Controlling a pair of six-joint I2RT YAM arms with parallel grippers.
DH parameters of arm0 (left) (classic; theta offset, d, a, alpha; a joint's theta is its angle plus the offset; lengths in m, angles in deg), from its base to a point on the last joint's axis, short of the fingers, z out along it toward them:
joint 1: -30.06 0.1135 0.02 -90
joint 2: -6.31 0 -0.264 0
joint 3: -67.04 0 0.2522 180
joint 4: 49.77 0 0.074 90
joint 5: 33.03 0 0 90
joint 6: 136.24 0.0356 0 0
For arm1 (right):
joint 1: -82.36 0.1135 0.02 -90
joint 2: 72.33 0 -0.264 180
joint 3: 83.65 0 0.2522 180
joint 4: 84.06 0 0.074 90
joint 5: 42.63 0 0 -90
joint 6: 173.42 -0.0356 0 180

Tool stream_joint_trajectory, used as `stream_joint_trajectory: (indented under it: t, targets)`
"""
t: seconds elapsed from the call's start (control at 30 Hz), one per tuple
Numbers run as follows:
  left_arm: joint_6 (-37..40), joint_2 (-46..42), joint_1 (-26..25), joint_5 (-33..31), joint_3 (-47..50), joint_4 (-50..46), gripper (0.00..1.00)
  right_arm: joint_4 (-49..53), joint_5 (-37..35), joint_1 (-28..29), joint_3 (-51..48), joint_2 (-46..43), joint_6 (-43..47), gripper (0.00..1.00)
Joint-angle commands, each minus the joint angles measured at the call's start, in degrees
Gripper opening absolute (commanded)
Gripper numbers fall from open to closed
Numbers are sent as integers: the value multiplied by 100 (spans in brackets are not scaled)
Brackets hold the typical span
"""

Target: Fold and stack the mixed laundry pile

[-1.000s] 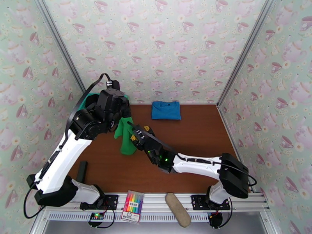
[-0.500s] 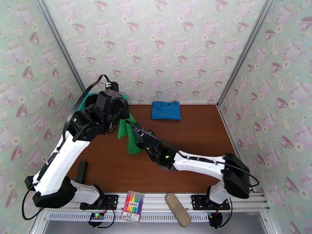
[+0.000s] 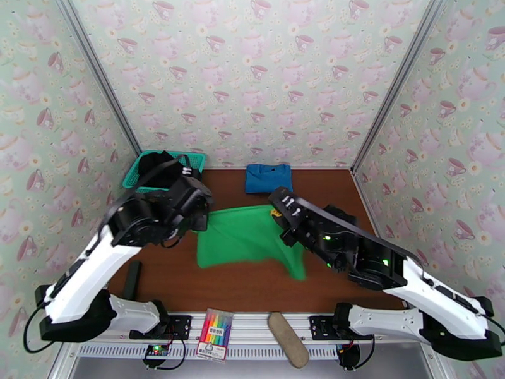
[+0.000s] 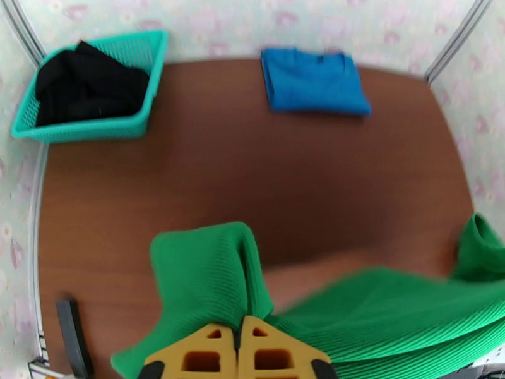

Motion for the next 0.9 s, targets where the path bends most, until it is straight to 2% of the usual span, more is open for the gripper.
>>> stream_joint_trajectory:
  t: [0.0, 0.13, 0.27, 0.37, 0.47, 0.53, 0.67, 0.7, 0.77, 0.83, 0.87]
  targets:
    - [-130, 310, 54, -339, 320, -1058, 0, 843, -179, -387, -303, 304, -58, 0]
    - [271, 686, 413, -80, 746, -277, 0, 298, 59, -1140, -945, 877, -26, 0]
    - [869, 1332, 1149, 516, 1369, 868, 0, -798, 173, -1983, -1469, 1736, -123, 0]
    - [1256, 2239, 1730, 832, 1414, 1695, 0, -1723, 99, -2573, -1534, 2740, -339, 0]
    - [1517, 3379, 2042, 770, 677, 1973, 0, -2178, -214, -2899, -1165, 3829, -371, 0]
    - [1709, 4164, 2168, 883, -140, 1931, 0, -2360, -380, -3034, -833, 4422, -298, 0]
    - [1925, 5499, 2267, 1034, -1788, 1564, 0, -2456, -589, -3272, -282, 5200, -240, 0]
    - [1980, 5767, 2271, 1108, -2165, 1502, 7, -2458, -674, -3334, -167, 5360, -214, 0]
    - [2012, 6107, 2264, 1229, -2693, 1410, 47, -2437, -807, -3431, -12, 5555, -187, 0]
    - [2004, 6206, 2245, 1171, -2939, 1362, 75, -2393, -941, -3543, 98, 5671, -206, 0]
    - [1995, 6143, 2237, 1102, -2935, 1353, 98, -2359, -1006, -3608, 142, 5698, -236, 0]
